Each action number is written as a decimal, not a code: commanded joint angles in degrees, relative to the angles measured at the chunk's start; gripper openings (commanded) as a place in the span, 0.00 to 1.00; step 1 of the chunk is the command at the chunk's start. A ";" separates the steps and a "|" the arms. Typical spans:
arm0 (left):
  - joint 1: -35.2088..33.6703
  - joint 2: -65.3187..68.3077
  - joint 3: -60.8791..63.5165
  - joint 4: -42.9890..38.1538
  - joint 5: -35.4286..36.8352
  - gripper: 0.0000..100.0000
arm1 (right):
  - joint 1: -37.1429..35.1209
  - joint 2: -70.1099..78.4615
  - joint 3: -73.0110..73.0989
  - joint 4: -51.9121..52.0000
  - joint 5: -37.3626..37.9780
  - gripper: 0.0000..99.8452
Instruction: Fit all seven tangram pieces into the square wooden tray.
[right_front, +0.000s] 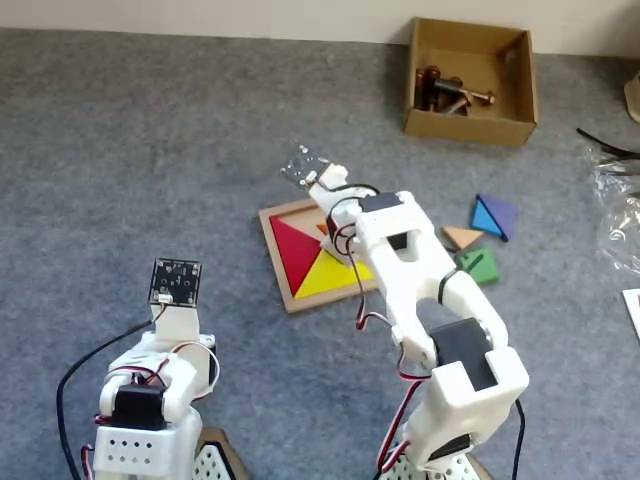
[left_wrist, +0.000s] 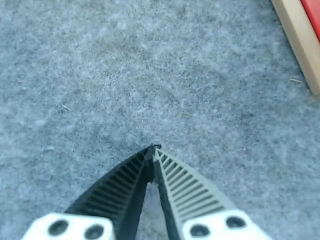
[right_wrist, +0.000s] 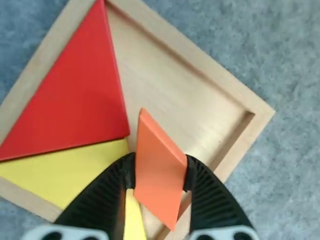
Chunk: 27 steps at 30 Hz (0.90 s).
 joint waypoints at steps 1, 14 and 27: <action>0.92 -0.40 1.10 -0.18 0.35 0.01 | 1.19 -0.92 -0.40 1.63 -0.18 0.03; 0.92 -0.40 1.10 -0.18 0.35 0.01 | 0.84 -0.92 -0.92 1.36 0.53 0.03; 0.92 -0.40 1.10 -0.18 0.35 0.01 | -1.10 -0.92 -1.01 1.27 11.87 0.03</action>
